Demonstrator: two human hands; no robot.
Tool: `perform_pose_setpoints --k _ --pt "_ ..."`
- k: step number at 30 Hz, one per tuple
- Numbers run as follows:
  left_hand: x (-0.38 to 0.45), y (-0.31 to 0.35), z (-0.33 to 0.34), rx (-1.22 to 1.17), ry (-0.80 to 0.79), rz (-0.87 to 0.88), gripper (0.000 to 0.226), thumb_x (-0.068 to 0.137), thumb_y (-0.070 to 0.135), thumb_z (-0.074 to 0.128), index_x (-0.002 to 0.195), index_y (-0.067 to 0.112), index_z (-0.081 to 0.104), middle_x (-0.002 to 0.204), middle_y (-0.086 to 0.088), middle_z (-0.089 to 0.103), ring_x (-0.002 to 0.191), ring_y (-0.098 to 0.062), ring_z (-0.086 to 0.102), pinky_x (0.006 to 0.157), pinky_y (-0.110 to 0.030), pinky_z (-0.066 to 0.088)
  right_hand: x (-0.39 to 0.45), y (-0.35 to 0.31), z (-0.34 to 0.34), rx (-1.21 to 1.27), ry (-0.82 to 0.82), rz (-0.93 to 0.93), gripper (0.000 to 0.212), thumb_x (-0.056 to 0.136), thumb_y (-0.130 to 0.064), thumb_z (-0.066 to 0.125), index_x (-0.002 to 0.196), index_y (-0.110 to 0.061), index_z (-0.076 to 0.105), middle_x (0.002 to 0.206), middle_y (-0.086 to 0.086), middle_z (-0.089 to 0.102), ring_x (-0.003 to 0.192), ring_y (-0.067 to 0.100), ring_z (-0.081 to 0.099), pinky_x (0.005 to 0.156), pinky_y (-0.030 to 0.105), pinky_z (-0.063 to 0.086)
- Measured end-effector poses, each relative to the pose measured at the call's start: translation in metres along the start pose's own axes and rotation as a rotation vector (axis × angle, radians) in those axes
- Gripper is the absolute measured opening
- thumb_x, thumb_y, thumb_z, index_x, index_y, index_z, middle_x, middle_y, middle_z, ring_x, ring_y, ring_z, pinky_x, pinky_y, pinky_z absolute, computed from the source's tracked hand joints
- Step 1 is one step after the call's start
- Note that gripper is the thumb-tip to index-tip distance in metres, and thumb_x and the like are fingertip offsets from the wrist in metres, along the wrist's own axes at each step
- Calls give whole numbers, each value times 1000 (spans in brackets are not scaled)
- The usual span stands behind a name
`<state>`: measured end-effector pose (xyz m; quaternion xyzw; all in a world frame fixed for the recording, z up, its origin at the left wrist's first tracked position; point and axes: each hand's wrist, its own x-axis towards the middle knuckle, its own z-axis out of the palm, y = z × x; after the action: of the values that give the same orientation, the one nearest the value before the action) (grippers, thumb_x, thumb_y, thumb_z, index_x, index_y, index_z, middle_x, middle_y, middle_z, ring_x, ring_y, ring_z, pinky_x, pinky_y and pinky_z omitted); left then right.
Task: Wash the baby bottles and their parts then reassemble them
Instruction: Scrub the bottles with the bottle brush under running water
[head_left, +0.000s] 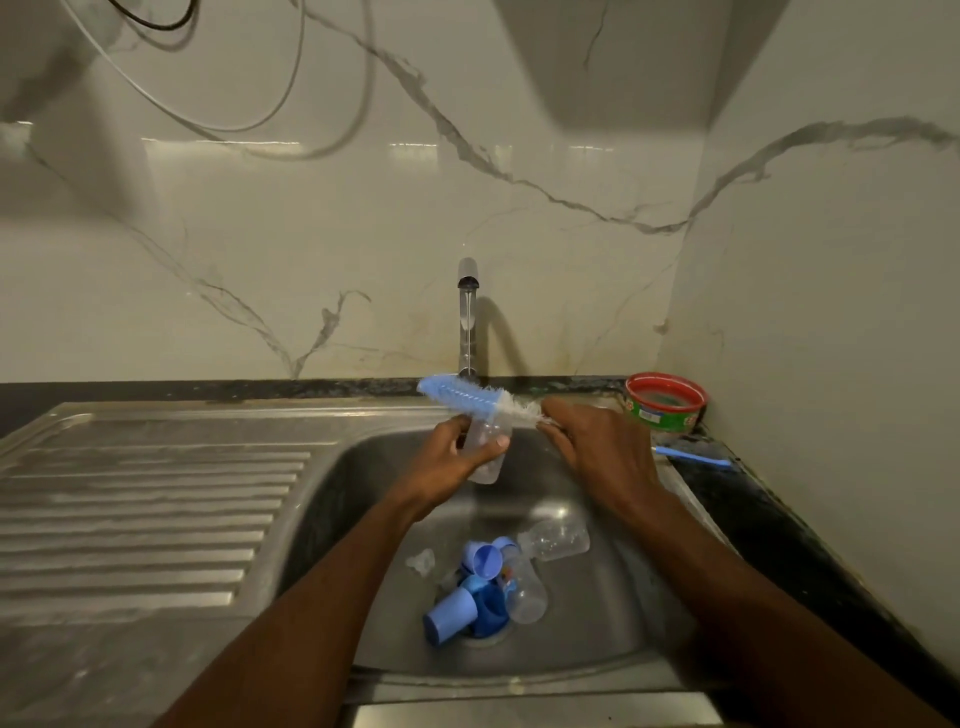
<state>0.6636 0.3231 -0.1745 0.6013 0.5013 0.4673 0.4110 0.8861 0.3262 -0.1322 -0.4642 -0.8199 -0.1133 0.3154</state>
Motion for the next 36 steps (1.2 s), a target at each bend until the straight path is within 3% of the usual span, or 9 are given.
perform_pose_setpoints --k 2,5,8,15,20,24,29,34,36 --pt "1 0 4 -8 -16 -16 77 76 67 75 141 35 47 137 7 59 121 -14 60 101 -44 53 4 -15 6 -69 17 -19 10 99 -40 56 106 -33 56 82 -5 66 69 21 63 55 30 37" --pt "-2 5 8 -71 -20 -38 46 94 49 65 135 36 50 136 4 59 120 -16 59 102 -46 52 10 -25 10 -143 27 -19 16 95 -36 63 103 -32 50 75 -5 63 61 22 60 51 28 33" --pt "-4 11 7 -192 67 -46 19 103 26 52 121 33 52 127 -3 60 110 -20 61 96 -43 53 8 -12 5 -110 1 -11 13 101 -45 51 106 -34 47 82 -6 66 68 20 63 56 33 48" --pt "4 9 10 -70 124 12 82 80 31 84 144 25 33 132 4 54 112 -13 60 67 -19 56 -2 -2 -1 -33 4 14 12 101 -42 52 104 -32 59 83 -7 67 74 18 64 55 27 30" --pt "-2 7 17 -121 27 -40 49 90 34 73 127 33 41 123 9 57 106 -7 59 66 -19 55 12 -35 5 -88 -52 -54 15 102 -43 49 111 -32 54 89 -5 66 76 20 61 61 31 37" --pt "-2 7 4 -258 39 -40 43 92 29 71 128 32 47 130 5 55 112 -18 61 76 -31 61 4 -5 2 -73 -33 -1 18 101 -48 46 114 -36 52 88 -7 69 78 20 66 63 35 51" --pt "-1 6 3 -226 -32 -7 42 96 36 65 136 33 51 137 2 58 122 -21 60 94 -48 58 -1 12 -3 -50 -2 34 22 101 -49 47 112 -34 59 90 -6 71 79 19 66 61 32 48" --pt "0 8 19 -116 17 -4 38 99 20 62 131 32 46 120 9 63 100 -1 64 78 -16 54 11 -28 0 -80 -33 24 12 103 -40 48 109 -31 54 84 -6 64 71 17 59 56 28 30" --pt "3 7 19 -77 72 14 39 91 25 72 123 33 51 118 8 65 96 1 65 72 -14 52 13 -30 0 -70 -43 14 13 103 -41 47 107 -32 54 84 -6 63 69 16 56 56 28 30"
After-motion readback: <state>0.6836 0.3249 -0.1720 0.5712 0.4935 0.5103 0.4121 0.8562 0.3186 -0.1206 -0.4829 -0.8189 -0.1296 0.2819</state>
